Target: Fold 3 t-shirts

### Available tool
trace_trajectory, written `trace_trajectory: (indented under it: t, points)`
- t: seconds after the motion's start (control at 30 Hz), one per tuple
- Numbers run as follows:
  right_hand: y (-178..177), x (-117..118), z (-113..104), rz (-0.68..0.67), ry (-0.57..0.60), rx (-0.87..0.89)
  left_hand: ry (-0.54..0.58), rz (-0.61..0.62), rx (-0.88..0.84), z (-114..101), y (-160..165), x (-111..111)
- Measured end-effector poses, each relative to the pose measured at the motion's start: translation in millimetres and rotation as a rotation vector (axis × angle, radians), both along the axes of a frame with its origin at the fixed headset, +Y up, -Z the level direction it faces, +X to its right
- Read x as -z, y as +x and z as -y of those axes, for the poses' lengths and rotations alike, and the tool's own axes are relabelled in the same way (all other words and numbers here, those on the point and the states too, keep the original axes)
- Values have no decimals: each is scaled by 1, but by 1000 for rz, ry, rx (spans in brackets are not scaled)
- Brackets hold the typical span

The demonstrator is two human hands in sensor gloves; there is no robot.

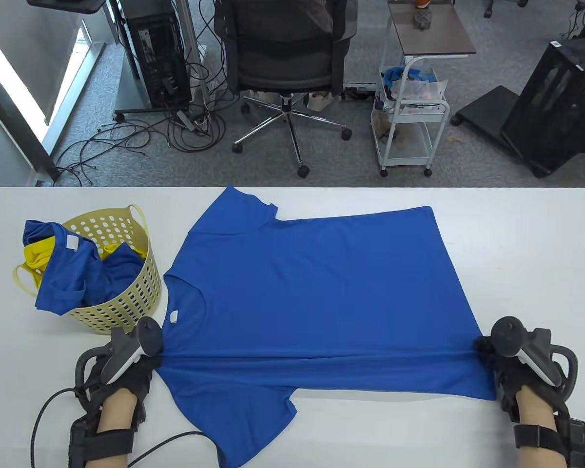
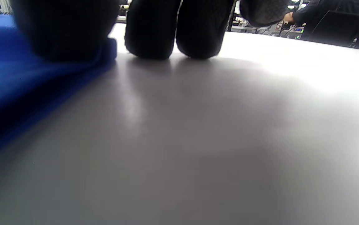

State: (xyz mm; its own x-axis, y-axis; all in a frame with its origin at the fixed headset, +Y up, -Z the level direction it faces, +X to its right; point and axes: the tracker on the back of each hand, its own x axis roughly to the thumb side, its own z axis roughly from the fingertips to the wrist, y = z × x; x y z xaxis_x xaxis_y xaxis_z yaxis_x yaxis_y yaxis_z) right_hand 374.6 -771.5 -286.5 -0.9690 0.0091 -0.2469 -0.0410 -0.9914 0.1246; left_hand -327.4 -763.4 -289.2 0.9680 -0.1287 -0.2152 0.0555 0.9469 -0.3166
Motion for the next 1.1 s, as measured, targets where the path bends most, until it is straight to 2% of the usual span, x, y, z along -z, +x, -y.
trace_trajectory:
  t: [0.2,0.3,0.33,0.37,0.4,0.43,0.47,0.5,0.53,0.57,0.6,0.63,0.67,0.73,0.83,1.0,1.1]
  points:
    - [-3,2,-1,-23,-4,-32,-19,58,27,3,0,1]
    - [-3,2,-11,-14,51,-23,41,62,-11,-7,-2,0]
    - [-1,-2,-25,13,183,3,94,65,-41,-16,-3,-3]
    - [0,-7,-38,23,339,39,199,69,-84,-29,-4,-7]
    - [1,-13,-53,32,498,49,361,82,-111,-43,-4,-13]
    - [1,-18,-62,39,577,22,464,88,-118,-52,-4,-18]
    - [2,-20,-65,30,585,4,553,91,-110,-61,-5,-23]
    - [2,-20,-65,6,529,8,560,94,-93,-64,-5,-25]
    - [3,-18,-59,-33,381,22,495,91,-66,-63,-5,-25]
    - [5,-14,-51,-64,186,40,400,96,-57,-59,-6,-24]
    - [6,-11,-42,-66,-8,76,219,80,-52,-50,-6,-21]
    - [7,-12,-34,-47,-138,105,95,58,-48,-45,-7,-21]
    - [11,-13,-27,-39,-163,102,63,56,-36,-39,-7,-21]
    - [15,-13,-23,1,-85,134,114,66,-31,-36,-8,-19]
    - [11,-11,-20,-4,-83,127,107,70,-70,-26,-2,-15]
    - [-7,-6,-9,-51,-171,9,-81,27,62,-3,5,-6]
    - [-15,-3,-6,-69,-259,-101,-67,-7,13,-3,-1,-5]
